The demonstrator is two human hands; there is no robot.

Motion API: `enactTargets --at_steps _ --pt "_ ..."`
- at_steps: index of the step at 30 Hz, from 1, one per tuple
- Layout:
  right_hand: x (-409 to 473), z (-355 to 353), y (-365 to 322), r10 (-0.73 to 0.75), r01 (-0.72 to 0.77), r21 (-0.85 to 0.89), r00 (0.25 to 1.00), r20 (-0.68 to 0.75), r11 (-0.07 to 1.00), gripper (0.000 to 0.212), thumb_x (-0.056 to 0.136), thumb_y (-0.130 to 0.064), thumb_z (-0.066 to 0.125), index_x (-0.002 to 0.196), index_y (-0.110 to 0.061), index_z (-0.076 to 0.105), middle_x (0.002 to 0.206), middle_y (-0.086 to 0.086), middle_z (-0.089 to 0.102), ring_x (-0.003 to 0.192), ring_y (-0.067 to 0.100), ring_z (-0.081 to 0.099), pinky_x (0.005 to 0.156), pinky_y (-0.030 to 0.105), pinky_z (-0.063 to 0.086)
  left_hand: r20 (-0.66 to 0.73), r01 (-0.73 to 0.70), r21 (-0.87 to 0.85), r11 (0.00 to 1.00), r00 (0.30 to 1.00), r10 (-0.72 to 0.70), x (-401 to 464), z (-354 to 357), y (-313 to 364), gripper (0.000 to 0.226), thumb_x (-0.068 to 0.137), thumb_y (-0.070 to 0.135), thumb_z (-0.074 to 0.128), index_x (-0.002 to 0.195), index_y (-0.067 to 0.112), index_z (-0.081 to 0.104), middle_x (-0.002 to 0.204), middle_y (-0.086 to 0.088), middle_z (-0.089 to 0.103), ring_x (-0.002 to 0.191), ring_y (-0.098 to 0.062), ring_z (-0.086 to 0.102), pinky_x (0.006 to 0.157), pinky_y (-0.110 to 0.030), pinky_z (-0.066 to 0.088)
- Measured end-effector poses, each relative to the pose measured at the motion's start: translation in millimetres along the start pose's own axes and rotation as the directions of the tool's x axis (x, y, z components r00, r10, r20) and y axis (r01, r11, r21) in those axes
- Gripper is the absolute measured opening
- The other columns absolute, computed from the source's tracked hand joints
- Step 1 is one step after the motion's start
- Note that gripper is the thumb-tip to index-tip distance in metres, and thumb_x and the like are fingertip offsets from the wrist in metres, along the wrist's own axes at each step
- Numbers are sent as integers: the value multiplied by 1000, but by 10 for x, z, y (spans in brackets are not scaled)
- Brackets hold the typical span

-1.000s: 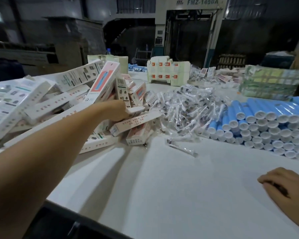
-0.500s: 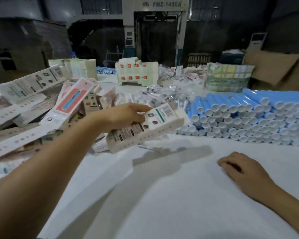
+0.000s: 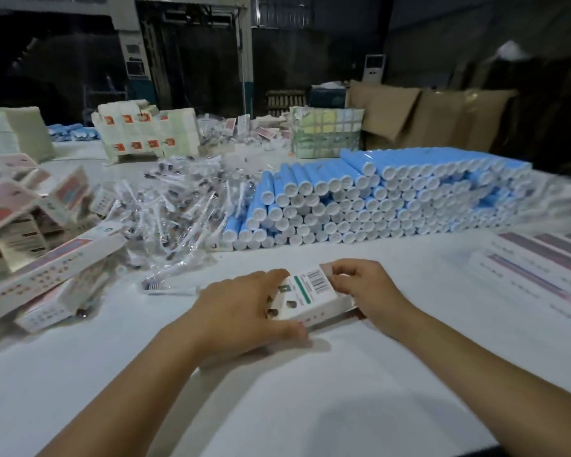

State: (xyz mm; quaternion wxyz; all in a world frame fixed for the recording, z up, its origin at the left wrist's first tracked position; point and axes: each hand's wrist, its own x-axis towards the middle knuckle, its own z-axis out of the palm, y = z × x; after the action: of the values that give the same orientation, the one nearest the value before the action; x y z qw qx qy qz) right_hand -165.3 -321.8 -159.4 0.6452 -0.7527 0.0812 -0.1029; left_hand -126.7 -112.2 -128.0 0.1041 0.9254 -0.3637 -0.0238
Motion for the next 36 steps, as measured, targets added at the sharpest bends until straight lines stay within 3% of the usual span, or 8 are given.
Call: enactTargets --at_steps 4,8,12,17,21,27,32,36 --pt "24 -7 38 9 -9 -18 1000 3 1000 24 88 1 57 74 -13 69 72 -1 72 69 13 67 58 24 53 -127 -21 191 981 991 46 25 97 101 83 70 81 51 136 36 26 121 16 48 102 -13 53 64 -30 34" --pt "58 -65 0 -11 4 -105 998 -65 994 32 88 -1 51 70 -17 71 75 1 73 73 20 68 61 31 51 -268 -40 273 961 956 116 9 213 101 75 86 72 36 143 28 18 127 11 43 112 -15 48 70 -29 28" --pt "307 -209 -367 -262 175 -368 943 -204 913 25 90 -10 52 73 -18 69 67 6 64 58 12 51 56 25 40 -327 -12 315 949 937 120 24 287 100 69 90 68 28 143 25 15 128 9 41 114 -17 45 82 -31 34" --pt "1105 -366 -1104 -548 197 -805 817 -181 560 25 92 -10 43 70 -7 52 72 9 53 66 22 46 57 30 28 -341 9 299 954 935 99 47 376 123 68 90 63 30 143 23 15 127 8 41 111 -19 43 86 -34 34" --pt "1763 -441 -1324 -428 -72 -958 883 -191 278 22 92 -2 44 109 0 58 118 21 55 101 37 56 69 33 37 -300 12 341 940 949 97 62 380 140 69 90 59 33 144 19 17 125 3 43 109 -24 44 84 -38 34" --pt "2117 -343 -1252 -156 -210 -975 968 -196 -79 11 92 -7 41 87 -9 50 97 10 55 81 28 50 67 36 43 -343 -42 373 927 922 180 101 383 122 65 57 57 73 104 13 69 76 2 61 61 -21 58 49 -33 44" --pt "2172 -363 -1270 -122 -195 -974 976 -181 -116 17 93 -10 41 78 -9 48 86 7 49 64 21 44 54 32 39 -328 -41 380 924 928 176 106 396 115 65 58 58 72 105 13 69 77 3 62 61 -20 58 49 -32 44" --pt "1988 -418 -1336 -270 -176 -944 929 -253 278 16 95 -16 45 104 -5 52 86 10 52 66 24 47 55 30 38 -272 -39 302 953 954 125 80 362 149 66 78 56 53 127 12 51 99 1 59 82 -24 56 65 -35 42"
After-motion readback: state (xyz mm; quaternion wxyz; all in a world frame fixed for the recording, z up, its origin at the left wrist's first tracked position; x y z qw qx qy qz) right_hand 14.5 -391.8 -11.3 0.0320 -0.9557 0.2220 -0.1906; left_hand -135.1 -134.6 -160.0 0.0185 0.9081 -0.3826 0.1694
